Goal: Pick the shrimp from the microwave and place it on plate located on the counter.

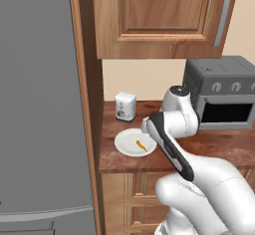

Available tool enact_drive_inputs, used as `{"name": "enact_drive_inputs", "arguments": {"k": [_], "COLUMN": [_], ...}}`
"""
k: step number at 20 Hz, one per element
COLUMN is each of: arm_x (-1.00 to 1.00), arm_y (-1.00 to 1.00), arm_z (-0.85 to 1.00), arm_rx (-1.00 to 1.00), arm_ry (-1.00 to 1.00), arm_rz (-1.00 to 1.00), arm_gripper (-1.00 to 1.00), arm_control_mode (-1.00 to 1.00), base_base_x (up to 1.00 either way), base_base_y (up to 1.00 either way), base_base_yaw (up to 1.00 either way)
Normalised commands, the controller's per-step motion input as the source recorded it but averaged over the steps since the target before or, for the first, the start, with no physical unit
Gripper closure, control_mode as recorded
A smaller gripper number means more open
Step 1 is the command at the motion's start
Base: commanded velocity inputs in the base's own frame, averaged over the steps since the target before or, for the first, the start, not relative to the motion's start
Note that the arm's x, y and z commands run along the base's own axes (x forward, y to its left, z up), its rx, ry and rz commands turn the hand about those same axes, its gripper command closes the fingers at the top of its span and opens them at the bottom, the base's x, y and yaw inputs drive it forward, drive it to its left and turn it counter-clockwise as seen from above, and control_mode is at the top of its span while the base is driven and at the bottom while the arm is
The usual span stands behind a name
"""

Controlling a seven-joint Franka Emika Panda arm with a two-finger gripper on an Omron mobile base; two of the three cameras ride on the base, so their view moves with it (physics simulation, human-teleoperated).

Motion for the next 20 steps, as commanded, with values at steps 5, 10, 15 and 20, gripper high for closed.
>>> {"name": "enact_drive_inputs", "arguments": {"k": [5, 10, 15, 20], "arm_x": [-0.70, -0.65, -0.54, -0.34], "arm_y": [0.00, -0.01, -0.19, -0.17], "arm_z": [1.00, 1.00, 0.86, 0.65], "arm_rx": [-0.01, -0.03, -0.01, -0.01], "arm_ry": [0.00, 0.00, -0.01, 0.00], "arm_rz": [-0.03, 0.02, 0.05, 0.00], "arm_gripper": [-1.00, -1.00, -1.00, -1.00], "arm_control_mode": [-1.00, -1.00, -1.00, -1.00], "base_base_x": [0.00, 0.00, 0.00, 0.00], "base_base_y": [0.00, 0.00, 0.00, 0.00], "base_base_yaw": [0.00, 0.00, 0.00, 0.00]}}
